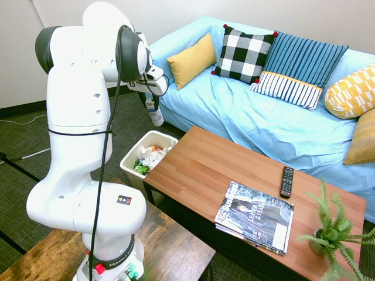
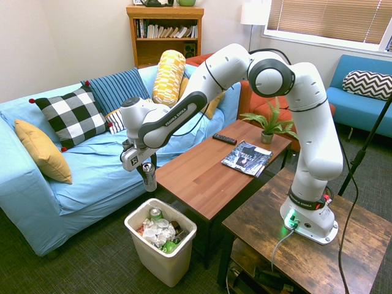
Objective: Throw the can in the trash bin
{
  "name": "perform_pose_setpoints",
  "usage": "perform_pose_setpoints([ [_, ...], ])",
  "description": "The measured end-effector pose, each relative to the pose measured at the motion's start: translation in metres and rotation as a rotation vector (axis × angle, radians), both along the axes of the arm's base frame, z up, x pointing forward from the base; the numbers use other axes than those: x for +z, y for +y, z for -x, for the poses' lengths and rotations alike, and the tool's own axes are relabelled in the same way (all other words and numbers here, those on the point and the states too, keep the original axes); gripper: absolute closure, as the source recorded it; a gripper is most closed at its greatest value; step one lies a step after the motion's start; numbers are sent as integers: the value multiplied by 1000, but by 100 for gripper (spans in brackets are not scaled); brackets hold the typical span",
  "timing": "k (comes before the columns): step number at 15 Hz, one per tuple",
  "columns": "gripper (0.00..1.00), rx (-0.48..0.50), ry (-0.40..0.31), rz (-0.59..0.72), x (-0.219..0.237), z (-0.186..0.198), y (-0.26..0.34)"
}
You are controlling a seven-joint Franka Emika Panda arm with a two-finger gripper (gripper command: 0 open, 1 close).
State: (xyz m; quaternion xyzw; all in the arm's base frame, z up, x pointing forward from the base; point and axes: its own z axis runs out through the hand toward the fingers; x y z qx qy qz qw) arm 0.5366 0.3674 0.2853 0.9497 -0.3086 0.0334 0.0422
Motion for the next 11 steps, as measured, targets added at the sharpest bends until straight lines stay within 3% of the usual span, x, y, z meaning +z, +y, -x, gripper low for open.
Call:
perform_pose_setpoints([
  [11, 0, -3, 11, 11, -17, -3, 10],
])
